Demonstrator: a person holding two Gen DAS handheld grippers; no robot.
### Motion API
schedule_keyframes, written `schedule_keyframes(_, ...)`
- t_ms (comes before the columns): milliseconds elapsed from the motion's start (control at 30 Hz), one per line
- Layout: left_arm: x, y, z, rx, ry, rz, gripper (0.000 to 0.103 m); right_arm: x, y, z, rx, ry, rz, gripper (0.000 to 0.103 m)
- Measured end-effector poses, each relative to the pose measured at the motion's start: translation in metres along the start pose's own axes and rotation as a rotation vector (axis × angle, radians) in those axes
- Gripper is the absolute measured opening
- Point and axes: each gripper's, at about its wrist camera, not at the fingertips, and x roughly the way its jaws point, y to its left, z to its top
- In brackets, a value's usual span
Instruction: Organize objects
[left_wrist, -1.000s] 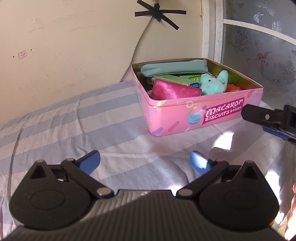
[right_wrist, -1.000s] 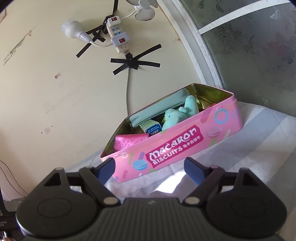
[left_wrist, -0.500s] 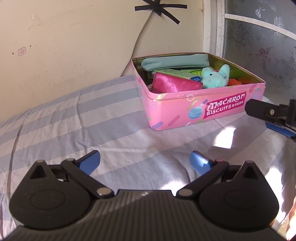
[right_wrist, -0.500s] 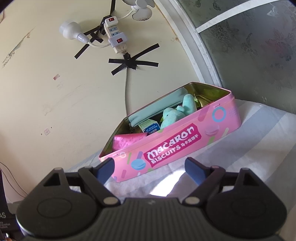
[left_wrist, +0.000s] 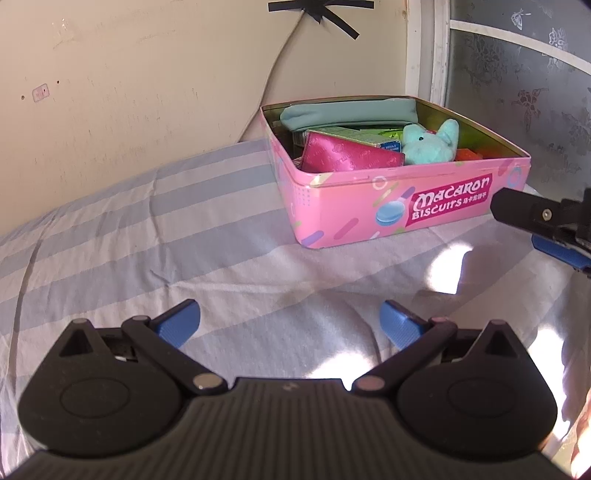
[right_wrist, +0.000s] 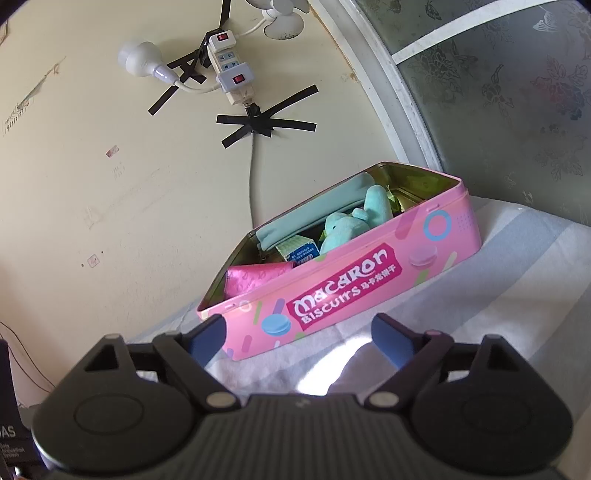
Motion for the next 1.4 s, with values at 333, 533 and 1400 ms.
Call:
schedule_keyframes(333, 0.003, -0.002, -0.002, 0.005, 0.016, 0.000, 0.103, 0.001, -0.001, 0.000, 0.000, 0.001, 0.001, 0.090)
schedule_keyframes(533, 0.004, -0.003, -0.003, 0.004, 0.025, -0.002, 0.103, 0.002, -0.001, -0.002, 0.005, 0.004, -0.001, 0.090)
schedule_keyframes(1400, 0.012, -0.002, -0.005, 0.001, 0.064, -0.005, 0.103, 0.006, 0.000, -0.007, 0.016, 0.013, -0.011, 0.091)
